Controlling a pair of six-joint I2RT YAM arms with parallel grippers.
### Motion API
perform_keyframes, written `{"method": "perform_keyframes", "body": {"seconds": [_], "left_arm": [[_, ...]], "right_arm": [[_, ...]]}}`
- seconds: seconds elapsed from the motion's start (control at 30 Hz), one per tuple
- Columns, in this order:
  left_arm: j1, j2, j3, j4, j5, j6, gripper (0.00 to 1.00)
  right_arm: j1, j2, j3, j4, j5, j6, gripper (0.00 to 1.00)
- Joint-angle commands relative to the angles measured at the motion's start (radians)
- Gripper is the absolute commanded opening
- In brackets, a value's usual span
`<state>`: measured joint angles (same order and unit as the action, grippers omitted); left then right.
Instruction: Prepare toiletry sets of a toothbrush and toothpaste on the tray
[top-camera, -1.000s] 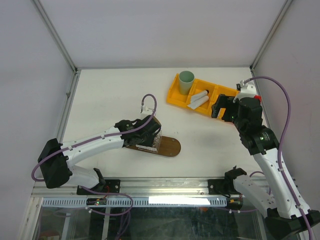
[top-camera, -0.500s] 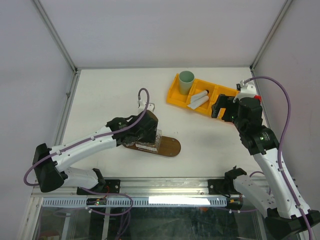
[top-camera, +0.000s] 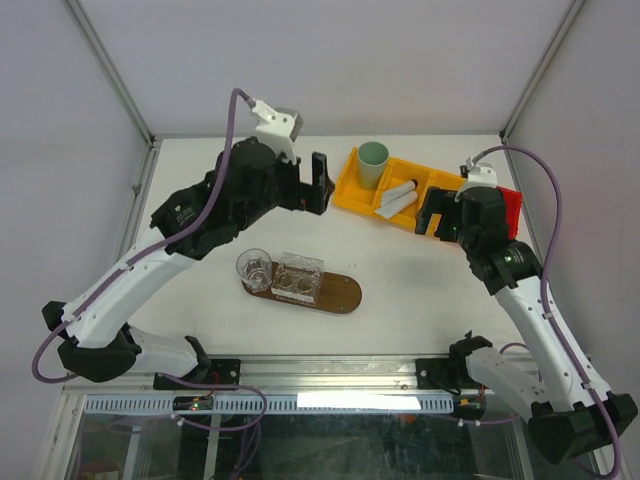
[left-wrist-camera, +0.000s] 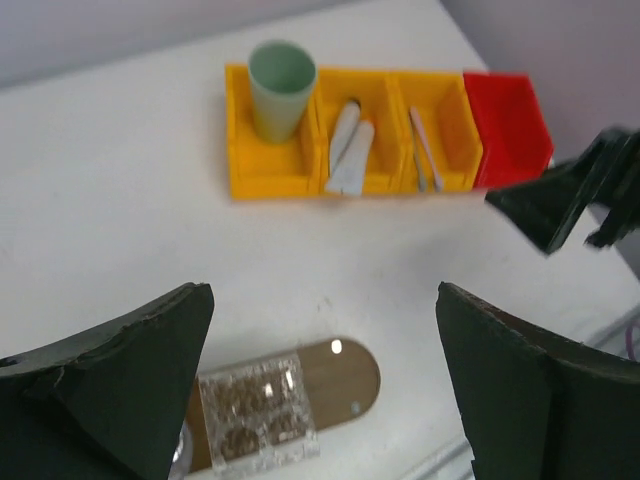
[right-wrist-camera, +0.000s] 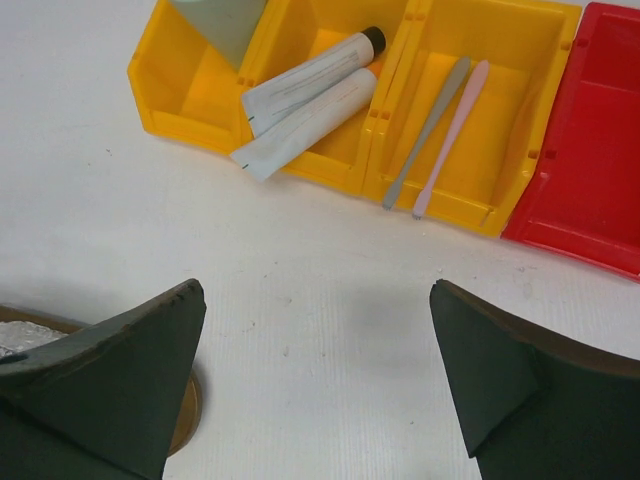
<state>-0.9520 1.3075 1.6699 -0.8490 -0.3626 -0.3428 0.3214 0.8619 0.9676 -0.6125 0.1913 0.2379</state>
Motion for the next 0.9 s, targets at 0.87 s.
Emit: {"method": "perform_keyframes", "body": {"seconds": [0.87], "left_arm": [[0.498, -0.147, -0.517, 0.875, 0.076, 0.315, 0.99]], "right_arm": [[0.008, 0.947, 0.674, 0.210, 0.080, 0.211, 0.92]]}}
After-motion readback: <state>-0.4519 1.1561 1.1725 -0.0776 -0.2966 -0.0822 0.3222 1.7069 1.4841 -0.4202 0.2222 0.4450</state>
